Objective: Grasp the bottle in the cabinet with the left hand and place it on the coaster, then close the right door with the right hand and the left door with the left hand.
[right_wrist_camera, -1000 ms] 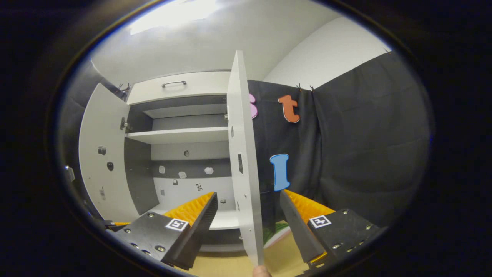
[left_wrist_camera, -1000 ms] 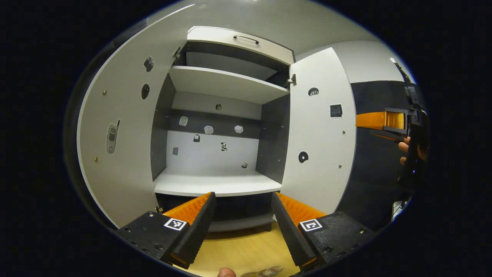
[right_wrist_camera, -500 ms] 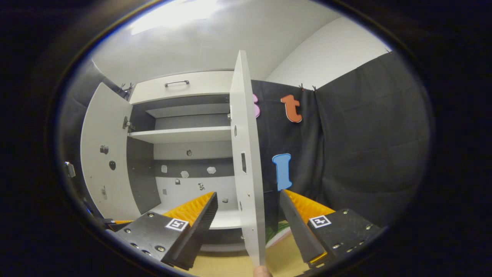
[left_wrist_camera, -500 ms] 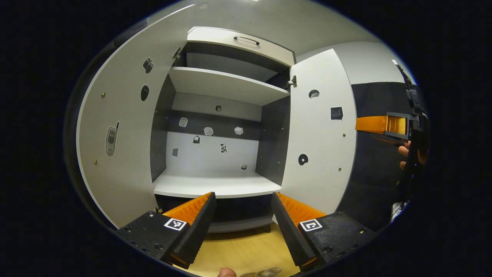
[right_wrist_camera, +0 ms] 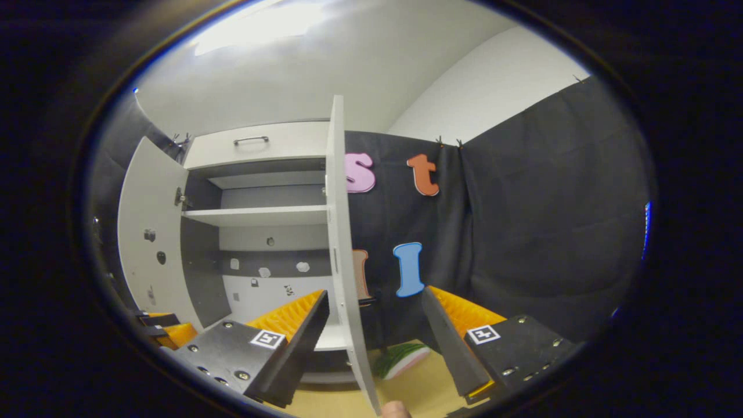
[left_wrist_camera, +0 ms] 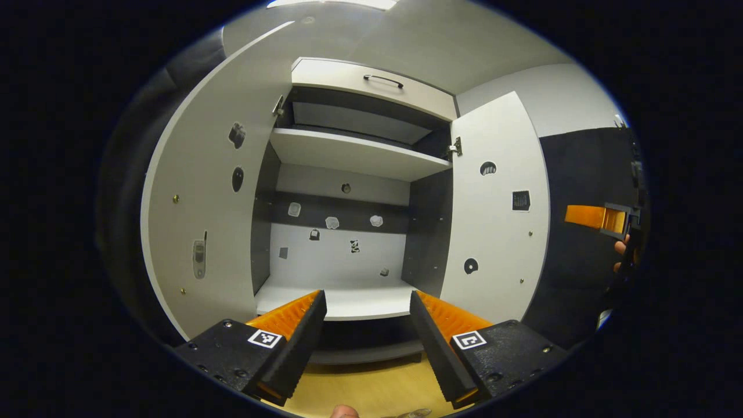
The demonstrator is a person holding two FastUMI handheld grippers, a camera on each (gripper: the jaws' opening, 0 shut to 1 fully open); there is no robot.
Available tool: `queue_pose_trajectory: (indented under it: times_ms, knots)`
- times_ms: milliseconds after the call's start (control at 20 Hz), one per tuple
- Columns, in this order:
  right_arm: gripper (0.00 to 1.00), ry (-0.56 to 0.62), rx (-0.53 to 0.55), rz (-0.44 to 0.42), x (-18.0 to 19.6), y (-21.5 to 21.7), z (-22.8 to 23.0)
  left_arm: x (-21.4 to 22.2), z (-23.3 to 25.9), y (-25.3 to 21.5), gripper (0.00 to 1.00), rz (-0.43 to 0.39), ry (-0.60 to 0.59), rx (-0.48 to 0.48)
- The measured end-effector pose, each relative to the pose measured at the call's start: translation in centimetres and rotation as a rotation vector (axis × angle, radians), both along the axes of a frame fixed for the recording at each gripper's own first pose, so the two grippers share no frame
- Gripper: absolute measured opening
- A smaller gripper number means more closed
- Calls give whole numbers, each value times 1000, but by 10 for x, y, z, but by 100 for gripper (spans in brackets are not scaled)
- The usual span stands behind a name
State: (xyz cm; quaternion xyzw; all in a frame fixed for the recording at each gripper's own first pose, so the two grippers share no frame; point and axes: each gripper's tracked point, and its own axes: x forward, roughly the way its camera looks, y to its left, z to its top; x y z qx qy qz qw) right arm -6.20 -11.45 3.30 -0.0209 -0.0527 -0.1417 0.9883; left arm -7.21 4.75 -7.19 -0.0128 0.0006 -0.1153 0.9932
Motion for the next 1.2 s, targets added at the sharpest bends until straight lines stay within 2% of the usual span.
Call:
queue_pose_trajectory:
  times_ms: [350,550,850,950,1000,1050,1100,1150,1200]
  knots:
    - [98,22,-48,-116,35,-49,-20,-6,32,13,91,40,-27,16]
    - [98,54,-33,-82,53,-44,-33,-11,41,33,91,99,-32,36]
    - [96,71,4,-30,54,-33,-38,-20,47,54,91,168,-26,52]
    - [96,69,3,-26,52,-31,-37,-22,47,55,91,175,-26,51]
    - [92,71,10,-14,53,-29,-36,-23,46,55,91,174,-25,48]
    - [96,76,17,1,52,-28,-37,-23,45,54,91,174,-22,45]
    - [92,81,23,10,53,-26,-38,-23,43,53,91,174,-15,44]
    - [92,83,24,14,53,-28,-38,-24,42,52,91,177,-12,42]
    - [96,85,21,22,53,-27,-37,-24,43,52,91,177,-13,39]
